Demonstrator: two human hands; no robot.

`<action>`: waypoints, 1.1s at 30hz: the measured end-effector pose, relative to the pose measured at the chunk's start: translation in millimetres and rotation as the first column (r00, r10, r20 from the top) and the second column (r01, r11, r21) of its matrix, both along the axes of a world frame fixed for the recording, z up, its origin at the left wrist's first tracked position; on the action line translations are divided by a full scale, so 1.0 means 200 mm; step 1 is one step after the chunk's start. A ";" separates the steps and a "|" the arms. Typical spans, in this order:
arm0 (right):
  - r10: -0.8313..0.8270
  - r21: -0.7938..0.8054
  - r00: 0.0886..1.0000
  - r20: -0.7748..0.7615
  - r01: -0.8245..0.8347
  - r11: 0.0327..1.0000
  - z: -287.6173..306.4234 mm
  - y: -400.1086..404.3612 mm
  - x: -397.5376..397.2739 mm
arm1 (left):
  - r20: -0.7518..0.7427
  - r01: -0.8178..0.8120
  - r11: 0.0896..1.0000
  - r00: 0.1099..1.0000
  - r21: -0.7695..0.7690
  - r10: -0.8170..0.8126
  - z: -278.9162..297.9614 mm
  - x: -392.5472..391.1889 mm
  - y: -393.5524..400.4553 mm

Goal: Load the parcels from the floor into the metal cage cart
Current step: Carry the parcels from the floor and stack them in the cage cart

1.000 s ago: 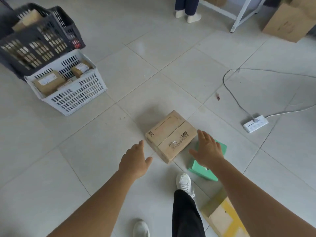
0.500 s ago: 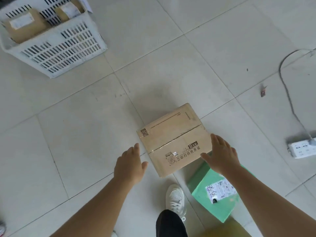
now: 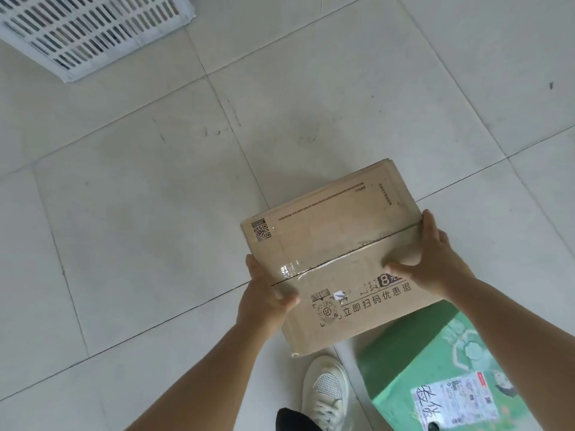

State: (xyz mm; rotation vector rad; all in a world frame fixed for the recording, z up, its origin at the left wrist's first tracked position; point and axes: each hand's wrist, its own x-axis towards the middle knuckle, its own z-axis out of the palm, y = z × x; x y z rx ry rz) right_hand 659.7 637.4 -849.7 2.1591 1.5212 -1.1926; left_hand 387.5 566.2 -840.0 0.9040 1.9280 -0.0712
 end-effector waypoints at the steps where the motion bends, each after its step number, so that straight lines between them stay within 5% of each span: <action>1: -0.009 0.008 1.000 -0.009 0.009 1.000 -0.01 0.00 0.00 | 0.028 -0.057 0.998 0.998 0.011 0.057 -0.01 0.01 -0.01; 13: -0.148 0.119 0.988 -0.051 0.153 0.981 0.31 -0.16 -0.24 | 0.166 -0.347 0.924 0.932 0.160 0.321 0.22 -0.17 -0.09; 33: -0.046 0.416 0.957 -0.287 0.168 0.894 2.07 -0.53 -1.38 | 0.277 -0.523 0.662 0.850 0.536 0.448 2.00 -1.23 -0.60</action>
